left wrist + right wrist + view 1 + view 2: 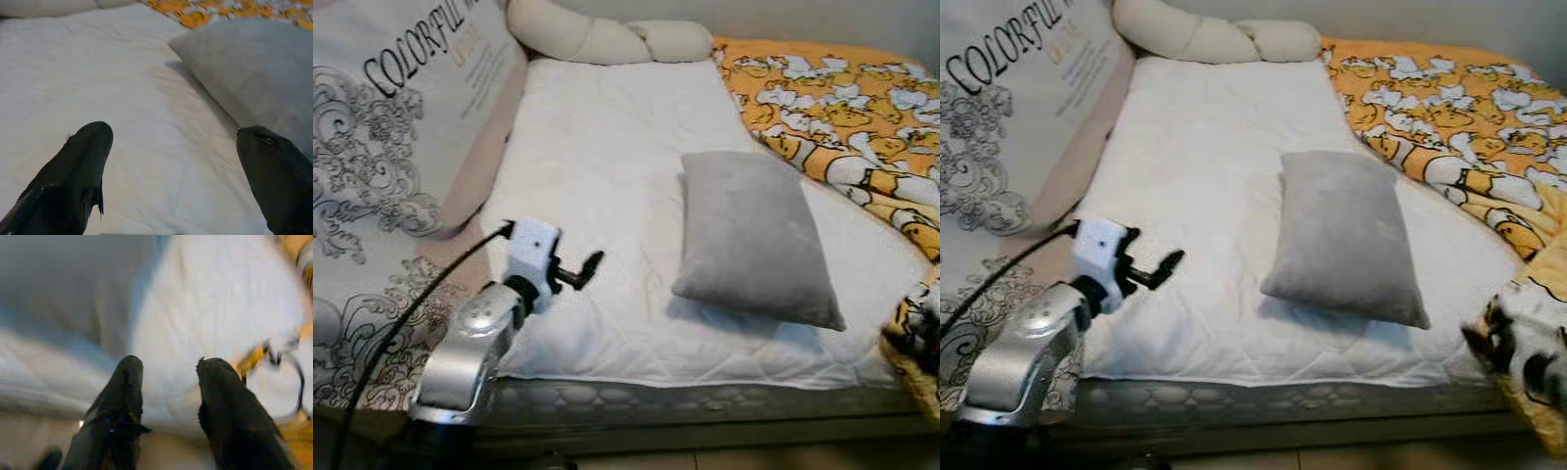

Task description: Clean up the room

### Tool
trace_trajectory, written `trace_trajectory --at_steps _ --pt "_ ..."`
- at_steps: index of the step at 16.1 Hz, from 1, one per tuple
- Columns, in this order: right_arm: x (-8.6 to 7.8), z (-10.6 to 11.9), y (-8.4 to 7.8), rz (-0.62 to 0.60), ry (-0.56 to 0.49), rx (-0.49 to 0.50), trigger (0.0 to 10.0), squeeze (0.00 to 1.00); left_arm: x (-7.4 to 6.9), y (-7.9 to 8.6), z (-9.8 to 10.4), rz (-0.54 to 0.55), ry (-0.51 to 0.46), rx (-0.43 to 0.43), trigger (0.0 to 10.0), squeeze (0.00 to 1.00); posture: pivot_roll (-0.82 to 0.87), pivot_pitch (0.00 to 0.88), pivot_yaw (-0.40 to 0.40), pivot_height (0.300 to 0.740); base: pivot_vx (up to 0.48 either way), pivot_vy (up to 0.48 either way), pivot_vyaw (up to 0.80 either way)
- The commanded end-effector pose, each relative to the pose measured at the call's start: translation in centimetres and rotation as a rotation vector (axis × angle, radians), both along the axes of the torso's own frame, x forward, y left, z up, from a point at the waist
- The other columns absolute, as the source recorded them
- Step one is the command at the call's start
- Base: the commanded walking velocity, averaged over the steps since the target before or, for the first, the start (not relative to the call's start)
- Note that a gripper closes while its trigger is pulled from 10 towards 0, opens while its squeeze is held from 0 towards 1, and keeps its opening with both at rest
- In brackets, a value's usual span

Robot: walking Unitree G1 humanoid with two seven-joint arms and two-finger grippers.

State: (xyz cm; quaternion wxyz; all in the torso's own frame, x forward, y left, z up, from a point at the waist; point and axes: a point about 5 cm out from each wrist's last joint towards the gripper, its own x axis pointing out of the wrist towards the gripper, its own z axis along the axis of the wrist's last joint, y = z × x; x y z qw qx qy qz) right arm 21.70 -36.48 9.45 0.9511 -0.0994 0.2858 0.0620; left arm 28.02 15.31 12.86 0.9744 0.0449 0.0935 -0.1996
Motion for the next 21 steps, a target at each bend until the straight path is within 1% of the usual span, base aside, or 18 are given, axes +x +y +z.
trace_trajectory --at_steps 1,2,3,4,5,6,7,8,9,10,11,12,13,14,15,16,17,21 --pt "0.5 1.0 0.7 0.031 -0.067 0.059 10.0 1.0 0.0 0.7 0.6 0.06 -0.023 -0.014 10.0 1.0 0.0 0.0 -0.041 0.74 0.0 0.0 0.0" --pt "1.5 2.0 2.5 0.041 -0.171 0.136 10.0 1.0 -0.1 1.6 0.9 0.129 -0.042 -0.027 10.0 1.0 0.0 0.0 -0.035 0.74 0.0 0.0 0.0" --pt "2.6 2.4 4.7 0.02 -0.262 0.206 10.0 1.0 -0.2 2.2 1.0 0.174 -0.059 -0.019 10.0 1.0 0.0 0.0 -0.03 0.74 0.0 0.0 0.0" --pt "3.5 2.2 6.7 -0.021 -0.337 0.25 10.0 1.0 -0.2 2.5 1.1 0.207 -0.065 -0.004 10.0 1.0 0.0 0.0 -0.028 0.74 0.0 -0.281 0.0" --pt "3.9 1.8 8.3 -0.042 -0.362 0.268 10.0 1.0 -0.1 2.6 1.1 0.225 -0.067 0.008 10.0 1.0 0.01 0.0 -0.027 0.74 0.0 -0.48 0.0" --pt "3.9 1.6 9.1 -0.051 -0.368 0.27 10.0 1.0 -0.1 2.6 1.1 0.231 -0.068 0.01 10.0 1.0 0.01 0.0 -0.022 0.74 0.0 -0.48 0.0" --pt "4.0 1.1 10.8 -0.047 -0.367 0.265 10.0 1.0 0.1 2.5 1.3 0.235 -0.074 0.022 10.0 1.0 0.01 0.0 -0.014 0.74 0.0 -0.48 0.0" --pt "3.9 0.7 12.5 -0.058 -0.365 0.295 10.0 0.0 0.2 2.4 1.4 0.235 -0.076 0.03 10.0 1.0 0.01 0.0 -0.005 0.74 0.0 -0.48 0.0" --pt "3.7 0.5 13.4 -0.064 -0.351 0.302 10.0 0.0 0.2 2.3 1.4 0.234 -0.075 0.037 10.0 1.0 0.01 0.0 0.0 0.74 0.0 -0.48 0.0" --pt "3.5 0.4 13.9 -0.06 -0.34 0.282 10.0 0.0 0.1 2.4 1.4 0.236 -0.076 0.044 10.0 1.0 0.0 0.0 0.004 0.74 0.0 -0.48 0.0" --pt "3.7 0.2 13.9 -0.102 -0.331 0.271 10.0 0.0 0.1 2.4 1.4 0.241 -0.075 0.054 10.0 1.0 0.01 0.0 0.001 0.74 0.0 -0.48 0.0" --pt "3.9 0.3 14.0 -0.119 -0.332 0.277 10.0 0.0 -0.1 2.4 1.4 0.238 -0.084 0.062 10.0 1.0 0.01 0.0 0.001 0.74 0.0 0.0 0.0" --pt "3.8 0.3 14.0 -0.117 -0.334 0.277 10.0 0.0 -0.2 2.3 1.4 0.238 -0.082 0.052 10.0 0.79 0.01 0.0 -0.001 0.74 0.0 0.0 0.0" --pt "3.8 0.4 14.1 -0.119 -0.331 0.266 10.0 0.0 -0.2 2.2 1.5 0.241 -0.078 0.039 10.0 0.73 0.02 0.0 -0.004 0.74 0.0 0.0 0.0" --pt "3.8 0.4 14.2 -0.123 -0.334 0.25 10.0 0.0 -0.2 2.1 1.4 0.246 -0.069 0.035 10.0 0.7 0.02 0.0 -0.007 0.74 0.0 0.0 0.0" --pt "3.8 0.4 14.4 -0.12 -0.337 0.257 10.0 0.0 -0.1 2.0 1.3 0.246 -0.072 0.054 10.0 0.71 0.02 0.0 -0.007 0.74 0.0 0.0 0.0" --pt "3.8 0.5 14.4 -0.121 -0.335 0.262 10.0 0.0 -0.1 2.0 1.3 0.252 -0.08 0.054 10.0 0.72 0.02 0.0 -0.009 0.74 0.0 0.0 0.0" --pt "3.9 0.6 14.6 -0.095 -0.331 0.232 10.0 0.0 -0.1 1.6 1.3 0.25 -0.083 0.045 10.0 0.73 0.02 0.0 -0.015 0.74 0.319 0.0 0.0"
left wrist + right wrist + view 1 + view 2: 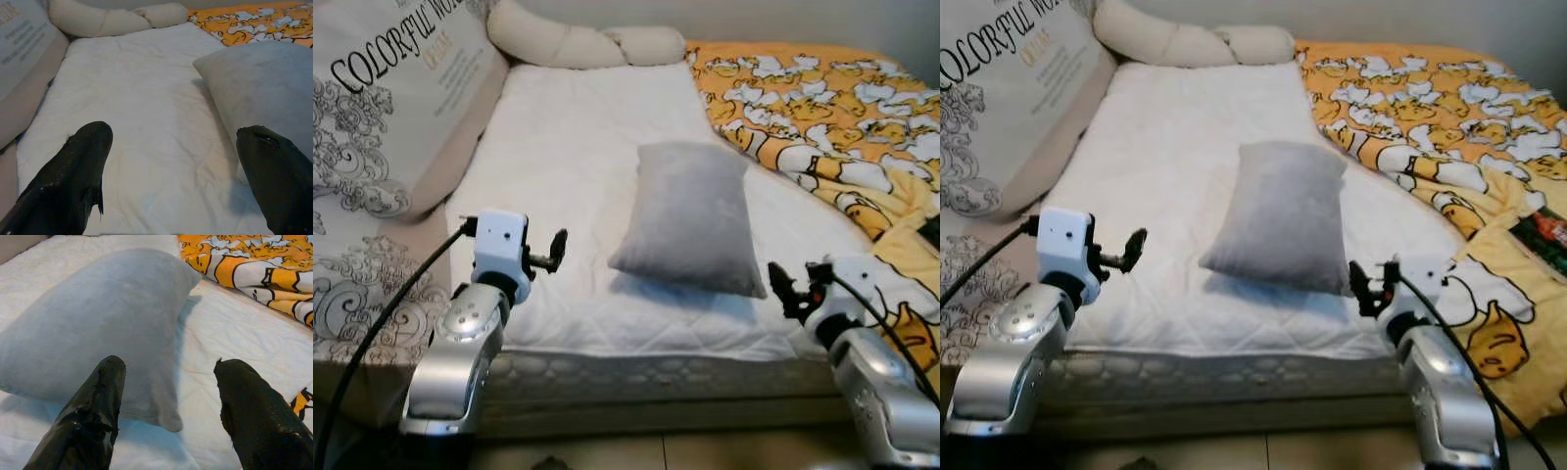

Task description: Clean up the room

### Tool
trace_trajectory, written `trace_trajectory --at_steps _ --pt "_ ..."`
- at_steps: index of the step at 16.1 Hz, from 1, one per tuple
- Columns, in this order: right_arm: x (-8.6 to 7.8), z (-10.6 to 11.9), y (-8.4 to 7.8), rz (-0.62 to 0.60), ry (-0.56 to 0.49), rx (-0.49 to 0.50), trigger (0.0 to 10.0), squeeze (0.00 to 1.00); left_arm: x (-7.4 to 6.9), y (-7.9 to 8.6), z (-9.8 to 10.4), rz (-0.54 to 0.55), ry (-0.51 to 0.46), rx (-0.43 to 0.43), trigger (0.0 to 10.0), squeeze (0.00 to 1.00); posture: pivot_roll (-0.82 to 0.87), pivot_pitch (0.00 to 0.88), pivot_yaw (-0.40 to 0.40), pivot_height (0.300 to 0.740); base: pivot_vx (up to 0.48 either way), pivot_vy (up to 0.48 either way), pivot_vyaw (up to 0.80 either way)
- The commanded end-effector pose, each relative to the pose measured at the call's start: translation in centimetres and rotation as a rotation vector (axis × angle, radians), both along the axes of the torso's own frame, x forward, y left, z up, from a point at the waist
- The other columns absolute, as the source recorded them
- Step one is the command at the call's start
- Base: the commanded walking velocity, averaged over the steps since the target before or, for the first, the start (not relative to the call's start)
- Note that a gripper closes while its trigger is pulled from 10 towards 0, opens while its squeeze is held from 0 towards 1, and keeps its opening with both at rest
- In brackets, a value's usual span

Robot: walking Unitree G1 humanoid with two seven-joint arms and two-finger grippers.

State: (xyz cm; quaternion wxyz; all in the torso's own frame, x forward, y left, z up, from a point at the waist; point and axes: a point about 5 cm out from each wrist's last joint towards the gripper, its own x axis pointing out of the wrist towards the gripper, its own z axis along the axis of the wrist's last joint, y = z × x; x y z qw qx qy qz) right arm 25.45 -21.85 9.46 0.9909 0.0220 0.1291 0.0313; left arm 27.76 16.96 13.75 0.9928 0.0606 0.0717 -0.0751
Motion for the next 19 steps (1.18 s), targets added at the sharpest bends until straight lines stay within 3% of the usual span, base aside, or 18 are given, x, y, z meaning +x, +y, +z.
trace_trajectory --at_steps 1,10,13,19 --pt "0.2 0.6 0.0 0.003 -0.016 -0.011 10.0 0.0 0.2 -0.1 0.4 0.003 -0.019 0.005 10.0 0.73 0.02 0.0 -0.015 0.74 0.375 0.0 0.0" --pt "0.4 0.5 -0.3 -0.028 0.005 0.002 10.0 0.0 0.2 -0.4 0.1 -0.019 -0.004 -0.008 10.0 0.73 0.02 0.0 -0.02 0.74 0.382 0.0 0.0" --pt "0.4 0.1 -0.9 -0.06 0.035 0.001 10.0 0.0 0.3 -0.6 0.0 -0.027 0.0 -0.014 10.0 0.74 0.01 0.0 -0.018 0.74 0.382 0.0 -0.8" --pt "1.4 0.7 -1.2 0.023 0.045 -0.026 10.0 0.0 0.7 -1.1 0.2 -0.07 -0.004 -0.054 10.0 0.71 0.01 0.0 -0.023 0.74 0.248 0.0 0.0"
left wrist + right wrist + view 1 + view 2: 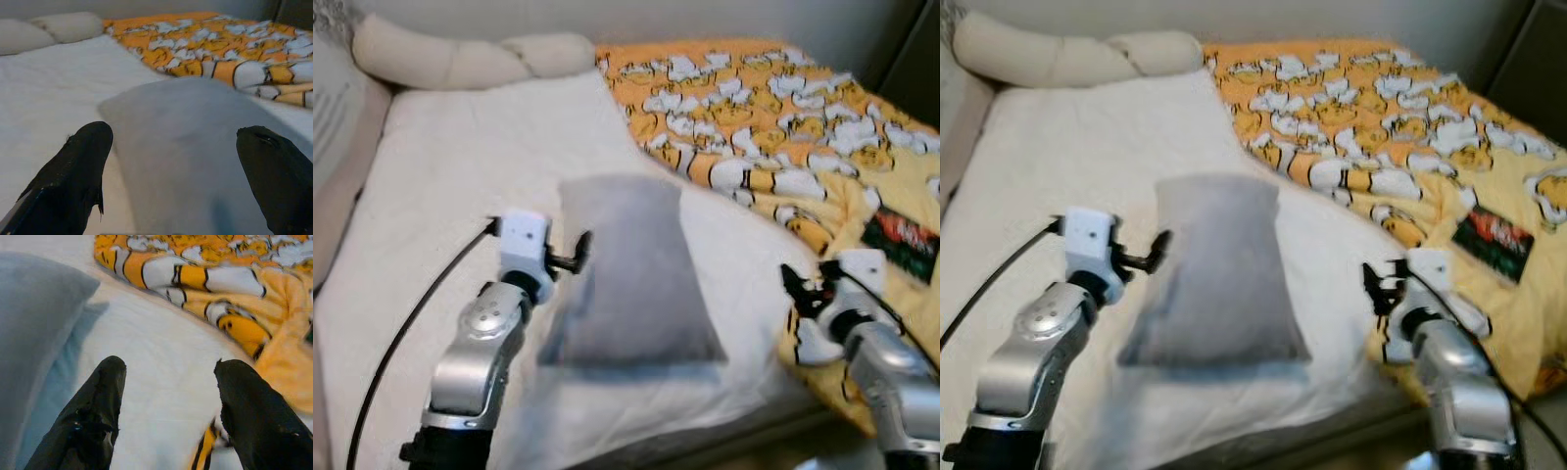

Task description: Clean up the room

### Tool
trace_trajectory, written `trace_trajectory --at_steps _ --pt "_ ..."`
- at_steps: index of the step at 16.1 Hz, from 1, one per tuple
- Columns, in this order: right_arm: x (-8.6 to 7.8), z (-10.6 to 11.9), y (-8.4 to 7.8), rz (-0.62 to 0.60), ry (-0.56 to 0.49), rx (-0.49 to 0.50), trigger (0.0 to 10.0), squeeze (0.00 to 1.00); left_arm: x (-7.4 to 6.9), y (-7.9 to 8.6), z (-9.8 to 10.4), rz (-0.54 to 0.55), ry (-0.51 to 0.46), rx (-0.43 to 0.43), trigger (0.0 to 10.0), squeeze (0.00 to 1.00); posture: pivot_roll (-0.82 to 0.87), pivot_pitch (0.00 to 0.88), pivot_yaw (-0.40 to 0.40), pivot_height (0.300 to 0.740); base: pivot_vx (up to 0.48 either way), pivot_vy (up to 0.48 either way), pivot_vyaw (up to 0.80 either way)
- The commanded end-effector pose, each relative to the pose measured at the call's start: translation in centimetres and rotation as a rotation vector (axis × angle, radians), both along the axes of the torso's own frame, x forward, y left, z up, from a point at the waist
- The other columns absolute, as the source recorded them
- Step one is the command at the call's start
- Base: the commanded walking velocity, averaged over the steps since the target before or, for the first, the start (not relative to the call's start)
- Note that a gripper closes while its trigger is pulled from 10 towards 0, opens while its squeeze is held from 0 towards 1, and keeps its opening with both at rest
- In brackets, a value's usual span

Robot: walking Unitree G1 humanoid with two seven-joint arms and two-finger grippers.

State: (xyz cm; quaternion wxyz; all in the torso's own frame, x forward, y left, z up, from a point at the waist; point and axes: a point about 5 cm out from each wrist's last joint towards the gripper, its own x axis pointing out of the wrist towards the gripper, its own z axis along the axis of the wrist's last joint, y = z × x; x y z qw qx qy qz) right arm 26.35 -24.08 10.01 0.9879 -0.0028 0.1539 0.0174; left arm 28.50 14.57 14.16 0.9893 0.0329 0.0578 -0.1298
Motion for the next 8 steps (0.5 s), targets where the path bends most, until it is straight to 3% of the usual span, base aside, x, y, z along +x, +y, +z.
trace_trajectory --at_steps 1,2,3,4,6,8 --pt "0.6 0.2 1.0 0.051 -0.002 0.041 10.0 0.0 0.1 1.4 -0.2 0.032 0.019 0.012 10.0 0.71 0.01 0.0 -0.021 0.74 0.0 0.0 0.0" --pt "0.8 0.4 0.7 0.052 -0.01 0.081 10.0 0.37 0.4 2.0 -0.1 0.041 0.029 0.004 10.0 0.73 0.01 0.0 -0.02 0.74 0.0 0.0 0.0" --pt "1.0 0.6 0.3 0.038 -0.026 0.11 10.0 1.0 0.7 2.5 -0.1 0.049 0.035 -0.003 10.0 0.75 0.01 0.0 -0.017 0.74 0.0 0.0 0.0" --pt "1.0 0.6 0.1 0.035 -0.027 0.122 10.0 1.0 0.7 2.7 0.0 0.05 0.038 -0.012 10.0 0.77 0.01 0.0 -0.016 0.74 0.0 0.0 0.0" --pt "1.2 0.4 0.0 0.056 -0.023 0.179 10.0 1.0 0.7 2.6 -0.2 0.023 0.065 -0.028 10.0 1.0 0.01 0.0 -0.01 0.74 0.0 0.0 0.0" --pt "1.4 0.3 0.1 0.073 -0.019 0.215 10.0 1.0 0.7 2.2 -0.4 -0.007 0.08 -0.047 10.0 1.0 0.01 0.0 -0.007 0.74 0.0 0.0 0.0"
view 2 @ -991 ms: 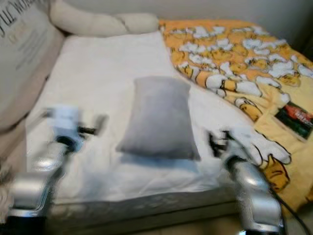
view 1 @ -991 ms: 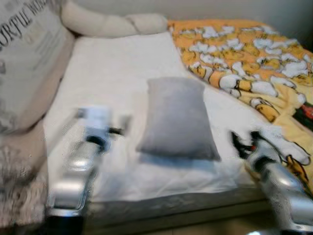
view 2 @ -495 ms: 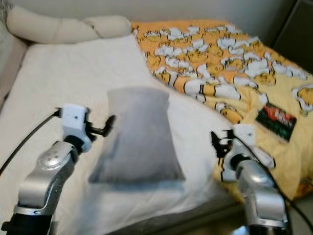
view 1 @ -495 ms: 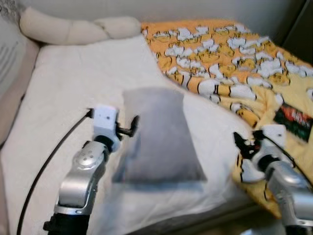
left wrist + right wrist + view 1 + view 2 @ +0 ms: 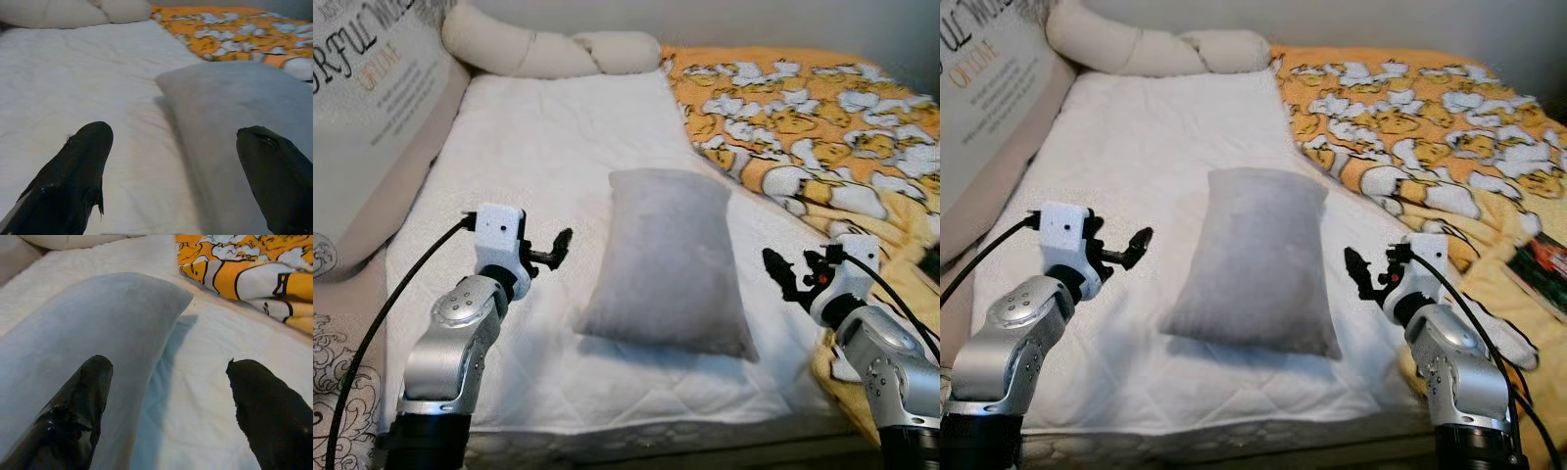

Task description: Clean up the room

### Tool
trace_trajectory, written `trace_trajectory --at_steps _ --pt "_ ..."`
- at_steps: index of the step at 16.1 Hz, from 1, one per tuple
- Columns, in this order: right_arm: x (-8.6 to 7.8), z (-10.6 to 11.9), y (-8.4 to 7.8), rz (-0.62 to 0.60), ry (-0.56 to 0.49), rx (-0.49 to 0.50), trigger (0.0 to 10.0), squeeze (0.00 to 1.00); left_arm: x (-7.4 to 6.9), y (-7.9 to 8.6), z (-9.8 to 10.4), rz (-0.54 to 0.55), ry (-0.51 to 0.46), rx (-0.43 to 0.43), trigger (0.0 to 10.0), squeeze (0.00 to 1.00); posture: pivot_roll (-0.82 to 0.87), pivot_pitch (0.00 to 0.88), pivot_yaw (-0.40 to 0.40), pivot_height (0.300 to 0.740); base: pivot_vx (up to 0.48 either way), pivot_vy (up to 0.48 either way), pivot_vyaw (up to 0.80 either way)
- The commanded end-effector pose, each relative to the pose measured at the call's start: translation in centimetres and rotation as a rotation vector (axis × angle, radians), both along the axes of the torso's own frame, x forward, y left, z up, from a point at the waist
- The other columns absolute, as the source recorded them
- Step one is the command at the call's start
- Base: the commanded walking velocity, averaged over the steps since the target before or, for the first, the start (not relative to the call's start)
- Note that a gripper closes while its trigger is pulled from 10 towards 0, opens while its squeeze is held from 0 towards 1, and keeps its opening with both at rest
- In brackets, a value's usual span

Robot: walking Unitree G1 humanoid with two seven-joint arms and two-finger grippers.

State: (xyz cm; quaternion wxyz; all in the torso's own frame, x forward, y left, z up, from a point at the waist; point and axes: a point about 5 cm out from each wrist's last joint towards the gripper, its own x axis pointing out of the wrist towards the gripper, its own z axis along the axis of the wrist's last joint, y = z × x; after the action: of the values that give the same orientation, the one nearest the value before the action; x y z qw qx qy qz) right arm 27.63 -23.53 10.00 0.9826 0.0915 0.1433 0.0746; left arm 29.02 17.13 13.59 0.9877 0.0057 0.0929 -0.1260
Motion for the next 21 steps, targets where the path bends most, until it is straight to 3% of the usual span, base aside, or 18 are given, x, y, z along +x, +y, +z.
trace_trajectory --at_steps 1,6,8,10,12,13,14,15,16,17,18,19,21 --pt "0.3 0.2 -0.5 -0.008 0.001 0.024 10.0 1.0 0.3 -0.4 0.2 -0.028 0.006 -0.01 10.0 1.0 0.01 0.0 -0.006 0.74 0.0 0.0 0.0" --pt "0.2 -0.2 -0.5 0.011 0.012 0.044 10.0 1.0 0.4 -1.1 0.0 -0.069 0.023 -0.013 10.0 1.0 0.01 0.0 -0.004 0.74 0.0 0.0 0.0" --pt "0.3 -0.3 -0.1 0.027 0.016 0.119 10.0 1.0 0.8 -1.6 -0.2 -0.085 0.049 -0.069 10.0 1.0 0.0 0.0 -0.002 0.74 0.0 0.0 0.0" --pt "1.0 -0.1 0.1 0.05 0.026 0.254 10.0 1.0 1.8 -2.1 -0.7 -0.12 0.105 -0.191 10.0 1.0 0.0 0.0 -0.003 0.74 0.0 0.0 0.0" --pt "2.0 -0.3 0.3 0.084 0.047 0.383 10.0 1.0 2.9 -2.9 -1.6 -0.195 0.207 -0.373 10.0 1.0 -0.01 0.0 -0.003 0.74 0.0 0.0 0.0" --pt "2.8 -0.7 0.2 0.103 0.079 0.493 10.0 1.0 3.7 -4.0 -3.0 -0.278 0.333 -0.539 10.0 1.0 -0.01 0.0 -0.001 0.74 0.0 0.0 0.0" --pt "2.9 -0.8 0.2 0.105 0.089 0.507 10.0 1.0 3.8 -4.3 -3.5 -0.285 0.365 -0.573 10.0 1.0 -0.02 0.0 0.0 0.74 0.0 0.0 0.0" --pt "3.0 -1.1 0.1 0.104 0.117 0.535 10.0 1.0 4.0 -5.1 -4.7 -0.281 0.441 -0.645 10.0 0.81 -0.03 0.0 0.002 0.74 0.0 0.0 0.0" --pt "3.0 -1.6 -0.1 0.097 0.142 0.542 10.0 1.0 3.9 -5.6 -5.7 -0.267 0.487 -0.661 10.0 0.41 -0.04 0.0 0.008 0.74 0.0 0.0 0.0" --pt "2.9 -2.3 -0.1 0.088 0.181 0.58 10.0 0.33 3.5 -6.7 -7.3 -0.258 0.552 -0.667 10.0 0.28 -0.06 0.0 0.016 0.74 0.0 0.0 0.0" --pt "2.7 -3.0 0.3 0.106 0.218 0.654 10.0 0.0 2.9 -7.8 -8.6 -0.269 0.594 -0.671 10.0 0.14 -0.09 0.0 0.029 0.74 0.0 0.0 0.0" --pt "2.6 -3.7 0.7 0.119 0.257 0.646 10.0 0.0 2.7 -8.1 -9.2 -0.263 0.61 -0.661 10.0 0.0 -0.1 0.0 0.034 0.74 0.0 0.0 0.0" --pt "2.5 -4.7 2.2 0.17 0.308 0.666 10.0 0.0 2.6 -8.1 -9.9 -0.207 0.614 -0.666 10.0 0.0 -0.09 0.0 0.035 0.74 0.0 0.0 0.0"
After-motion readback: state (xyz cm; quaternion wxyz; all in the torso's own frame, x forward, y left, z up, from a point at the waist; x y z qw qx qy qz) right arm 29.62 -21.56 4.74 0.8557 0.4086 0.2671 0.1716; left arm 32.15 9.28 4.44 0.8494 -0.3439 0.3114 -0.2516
